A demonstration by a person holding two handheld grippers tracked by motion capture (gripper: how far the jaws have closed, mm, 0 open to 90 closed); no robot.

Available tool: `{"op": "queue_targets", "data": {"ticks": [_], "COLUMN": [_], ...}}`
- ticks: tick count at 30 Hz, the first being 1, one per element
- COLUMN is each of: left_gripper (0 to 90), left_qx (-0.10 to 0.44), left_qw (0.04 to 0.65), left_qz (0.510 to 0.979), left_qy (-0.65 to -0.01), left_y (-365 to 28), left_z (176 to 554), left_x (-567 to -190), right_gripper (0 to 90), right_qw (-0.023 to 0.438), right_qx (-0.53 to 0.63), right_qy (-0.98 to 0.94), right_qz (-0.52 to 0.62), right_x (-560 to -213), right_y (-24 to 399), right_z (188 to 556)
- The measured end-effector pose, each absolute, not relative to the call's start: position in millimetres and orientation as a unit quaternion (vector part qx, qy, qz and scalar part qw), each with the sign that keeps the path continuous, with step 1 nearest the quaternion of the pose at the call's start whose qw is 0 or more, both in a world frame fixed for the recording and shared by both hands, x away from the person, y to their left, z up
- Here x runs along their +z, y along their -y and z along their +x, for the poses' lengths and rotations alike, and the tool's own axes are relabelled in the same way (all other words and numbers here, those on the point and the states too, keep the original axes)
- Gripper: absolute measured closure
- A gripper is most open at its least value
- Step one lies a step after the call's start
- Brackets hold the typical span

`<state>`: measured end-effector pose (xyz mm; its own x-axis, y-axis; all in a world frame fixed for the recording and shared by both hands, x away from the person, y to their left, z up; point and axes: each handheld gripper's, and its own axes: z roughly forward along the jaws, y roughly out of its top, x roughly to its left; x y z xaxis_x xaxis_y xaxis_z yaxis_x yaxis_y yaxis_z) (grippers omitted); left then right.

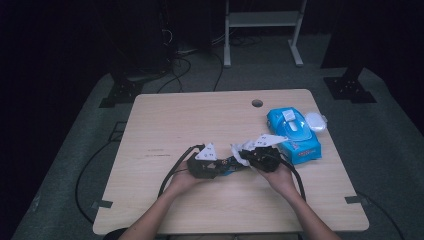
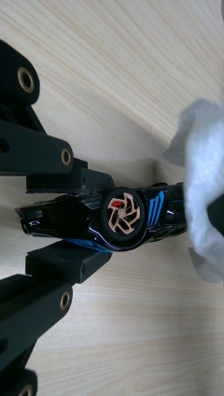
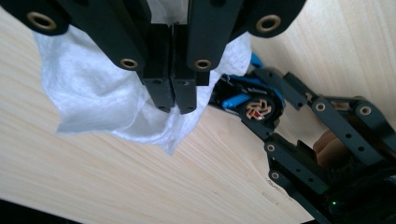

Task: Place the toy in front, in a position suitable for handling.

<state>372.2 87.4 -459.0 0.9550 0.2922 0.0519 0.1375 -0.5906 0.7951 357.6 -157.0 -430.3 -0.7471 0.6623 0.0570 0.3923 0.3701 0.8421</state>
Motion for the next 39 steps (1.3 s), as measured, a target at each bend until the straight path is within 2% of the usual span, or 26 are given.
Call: {"op": "queue_targets", "data": {"ticks": [3,8,12,16,23,26,30,31,34,36,39], "left_gripper": [67.5,67.6,67.6,67.5,66.6,67.5,68.1,68.2,68.2,68.3,68.3], "left_qx": [0.088,0.100,0.094,0.089,0.110,0.109,0.109,0.109,0.114,0.116,0.119], "left_qw": [0.434,0.426,0.429,0.433,0.429,0.428,0.431,0.431,0.429,0.426,0.427], "left_qz": [0.888,0.891,0.890,0.887,0.885,0.887,0.885,0.885,0.886,0.887,0.886], "left_qy": [-0.124,-0.123,-0.124,-0.135,-0.142,-0.136,-0.137,-0.136,-0.136,-0.134,-0.136], "left_y": [-86.2,-92.1,-99.9,-104.8,-107.9,-106.7,-104.8,-104.9,-109.4,-110.8,-112.9], "left_z": [373.3,374.5,380.5,385.8,384.8,384.8,385.0,385.0,386.1,386.6,388.5], "left_x": [-458.5,-456.1,-454.0,-457.4,-453.8,-453.9,-454.5,-454.6,-454.4,-454.0,-454.3], "right_gripper": [87.9,87.8,87.8,87.7,87.7,87.9,87.9,87.9,87.7,87.7,87.8], "right_qw": [0.119,0.114,0.165,0.155,0.158,0.169,0.138,0.118,0.119,0.114,0.139], "right_qx": [0.471,0.472,0.445,0.451,0.459,0.447,0.456,0.472,0.475,0.471,0.452], "right_qy": [-0.817,-0.829,-0.829,-0.812,-0.808,-0.813,-0.822,-0.819,-0.822,-0.824,-0.824], "right_qz": [0.309,0.277,0.295,0.337,0.335,0.333,0.312,0.304,0.291,0.294,0.313], "right_x": [-431.2,-429.2,-426.7,-428.3,-430.9,-428.3,-430.2,-430.8,-429.9,-429.2,-427.8], "right_y": [142.1,114.5,135.4,160.2,163.0,156.8,136.1,124.8,109.4,111.0,130.7], "right_z": [354.8,355.0,368.0,378.7,373.7,368.5,366.1,366.4,367.8,372.1,378.0]}}
